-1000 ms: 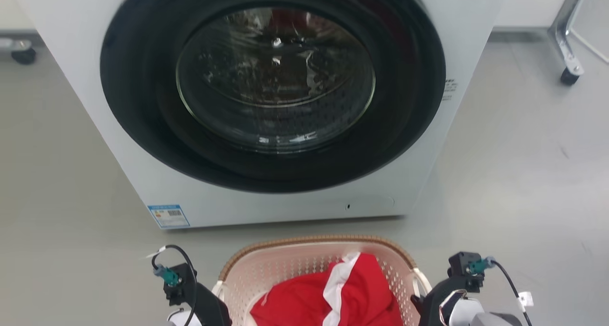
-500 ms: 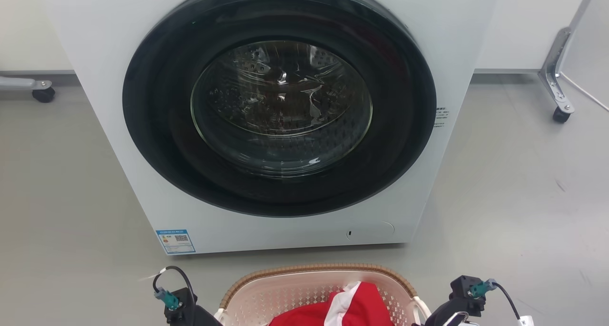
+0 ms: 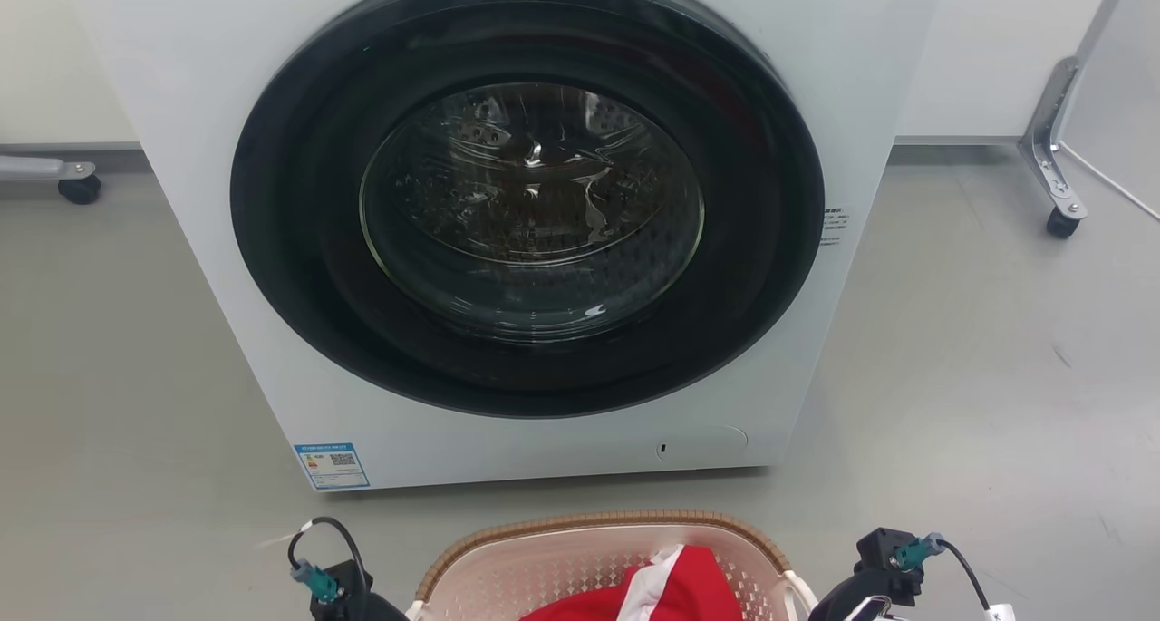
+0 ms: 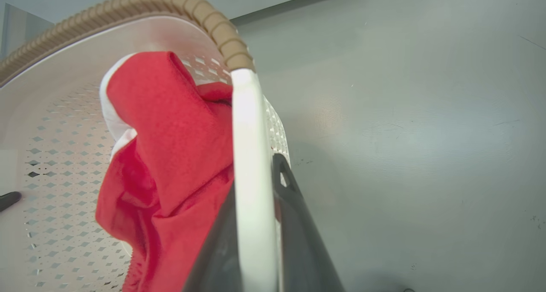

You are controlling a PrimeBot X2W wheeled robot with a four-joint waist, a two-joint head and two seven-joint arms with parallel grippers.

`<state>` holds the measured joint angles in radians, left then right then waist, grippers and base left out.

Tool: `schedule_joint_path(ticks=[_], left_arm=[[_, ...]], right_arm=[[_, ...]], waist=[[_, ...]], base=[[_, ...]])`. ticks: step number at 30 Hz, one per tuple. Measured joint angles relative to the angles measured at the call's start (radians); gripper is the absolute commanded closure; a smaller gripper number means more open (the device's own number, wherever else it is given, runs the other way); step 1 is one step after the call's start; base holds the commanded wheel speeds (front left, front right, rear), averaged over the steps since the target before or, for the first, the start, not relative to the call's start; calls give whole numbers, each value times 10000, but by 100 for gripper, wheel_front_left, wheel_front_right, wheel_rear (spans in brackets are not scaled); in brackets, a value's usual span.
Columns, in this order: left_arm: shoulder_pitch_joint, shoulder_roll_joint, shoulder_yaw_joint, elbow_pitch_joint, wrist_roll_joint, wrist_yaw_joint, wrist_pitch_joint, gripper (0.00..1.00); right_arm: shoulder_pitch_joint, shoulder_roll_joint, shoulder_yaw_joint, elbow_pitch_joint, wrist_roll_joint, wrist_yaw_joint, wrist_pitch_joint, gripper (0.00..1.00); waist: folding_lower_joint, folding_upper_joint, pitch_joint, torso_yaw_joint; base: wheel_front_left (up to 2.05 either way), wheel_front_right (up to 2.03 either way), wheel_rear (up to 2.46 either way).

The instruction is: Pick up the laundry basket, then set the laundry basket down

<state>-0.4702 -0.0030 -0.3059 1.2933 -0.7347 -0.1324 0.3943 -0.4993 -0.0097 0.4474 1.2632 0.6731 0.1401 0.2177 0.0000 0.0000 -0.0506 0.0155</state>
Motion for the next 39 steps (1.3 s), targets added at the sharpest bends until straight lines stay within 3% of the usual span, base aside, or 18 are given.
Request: schedule_joint_path(ticks=[27, 39], left_arm=[[60, 88, -6, 4, -10, 0, -2, 100], [4, 102, -52, -13, -2, 0, -320, 100]], right_arm=[[159, -19, 360, -328, 408, -6, 98, 100], [116, -52, 520, -527, 410, -35, -134, 100]], waist=[[0, 0, 19, -25], [1, 0, 601, -67]], base=[[0, 0, 0], [0, 0, 0]])
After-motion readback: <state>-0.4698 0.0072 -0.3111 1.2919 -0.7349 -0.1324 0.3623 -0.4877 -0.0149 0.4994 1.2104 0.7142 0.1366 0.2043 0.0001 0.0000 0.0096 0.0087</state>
